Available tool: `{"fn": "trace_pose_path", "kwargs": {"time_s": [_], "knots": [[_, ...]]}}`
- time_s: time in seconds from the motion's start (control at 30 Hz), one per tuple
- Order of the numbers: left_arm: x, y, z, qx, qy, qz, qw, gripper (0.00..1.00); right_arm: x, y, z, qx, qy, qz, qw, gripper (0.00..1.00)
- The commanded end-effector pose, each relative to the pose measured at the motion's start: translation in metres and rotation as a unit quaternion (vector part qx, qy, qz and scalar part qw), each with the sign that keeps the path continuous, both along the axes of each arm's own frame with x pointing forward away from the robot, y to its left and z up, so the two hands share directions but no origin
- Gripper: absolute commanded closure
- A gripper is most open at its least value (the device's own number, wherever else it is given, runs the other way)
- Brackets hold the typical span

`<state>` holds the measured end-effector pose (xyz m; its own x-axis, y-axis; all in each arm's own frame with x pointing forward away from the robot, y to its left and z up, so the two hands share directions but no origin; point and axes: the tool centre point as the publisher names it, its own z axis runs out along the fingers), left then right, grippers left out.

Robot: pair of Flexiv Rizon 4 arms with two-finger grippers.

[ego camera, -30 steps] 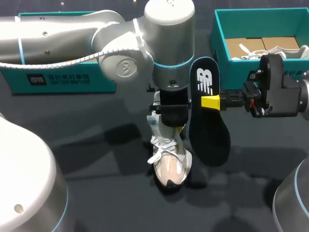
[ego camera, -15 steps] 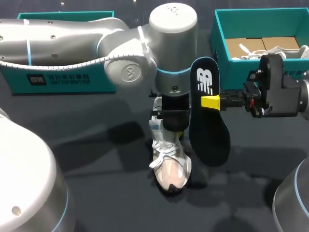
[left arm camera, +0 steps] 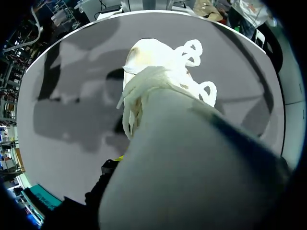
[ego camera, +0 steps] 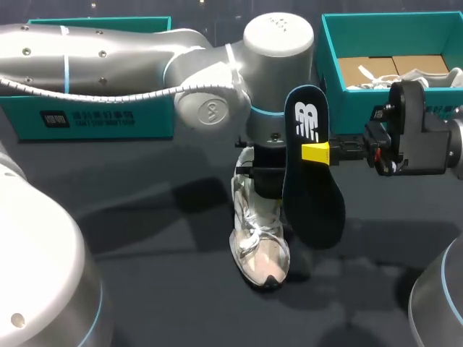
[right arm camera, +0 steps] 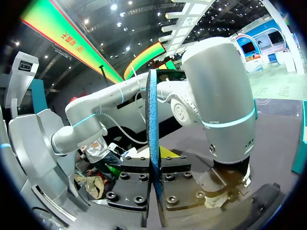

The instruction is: Take the shoe out of the shoebox, open the shoe tongue, remove and reinsert the insole, then place the shoe into the shoebox

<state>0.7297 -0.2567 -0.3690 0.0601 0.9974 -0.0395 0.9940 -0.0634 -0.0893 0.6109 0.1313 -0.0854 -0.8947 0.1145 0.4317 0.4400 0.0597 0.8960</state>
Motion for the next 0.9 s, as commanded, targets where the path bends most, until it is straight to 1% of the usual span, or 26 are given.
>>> {"fn": "trace_pose_path", "kwargs": {"time_s": [0.03, 0.07, 0.1, 0.17, 0.2, 0.3, 0.37, 0.5, 0.53, 0.9], "knots": [[-0.002, -0.001, 0.006, -0.006, -0.01, -0.004, 1.0, 0.56, 0.0, 0.001, -0.001, 0.0, 0.0, -0.001, 1.0, 1.0], [-0.002, -0.002, 0.007, -0.009, -0.013, -0.006, 1.0, 0.52, 0.0, 0.001, -0.001, 0.0, 0.0, -0.001, 1.0, 1.0], [-0.002, -0.002, 0.009, -0.013, -0.016, -0.007, 1.0, 0.45, 0.0, 0.001, -0.001, 0.0, 0.0, -0.001, 1.0, 1.0], [-0.001, -0.003, 0.016, -0.022, -0.022, -0.008, 0.999, 0.39, 0.0, 0.001, -0.001, 0.0, 0.0, -0.001, 1.0, 1.0], [-0.001, -0.004, 0.02, -0.029, -0.027, -0.007, 0.999, 0.25, 0.0, 0.001, -0.001, 0.0, 0.0, -0.001, 1.0, 1.0], [0.003, -0.003, 0.036, -0.054, -0.04, 0.001, 0.998, 0.0, 0.0, 0.001, -0.001, 0.0, 0.0, -0.001, 1.0, 1.0], [0.005, -0.003, 0.051, -0.072, -0.063, 0.015, 0.995, 0.0, 0.0, 0.001, -0.001, 0.0, 0.0, -0.001, 1.0, 1.0], [0.012, 0.001, 0.09, -0.138, -0.099, 0.024, 0.985, 0.0, 0.0, 0.001, -0.001, 0.0, 0.0, -0.001, 1.0, 1.0], [0.016, 0.0, 0.103, -0.164, -0.114, 0.022, 0.98, 0.0, 0.0, 0.001, -0.001, 0.0, 0.0, -0.001, 1.0, 1.0], [0.016, 0.0, 0.103, -0.164, -0.114, 0.022, 0.98, 0.0, 0.0, 0.001, -0.001, 0.0, 0.0, -0.001, 1.0, 1.0]]}}
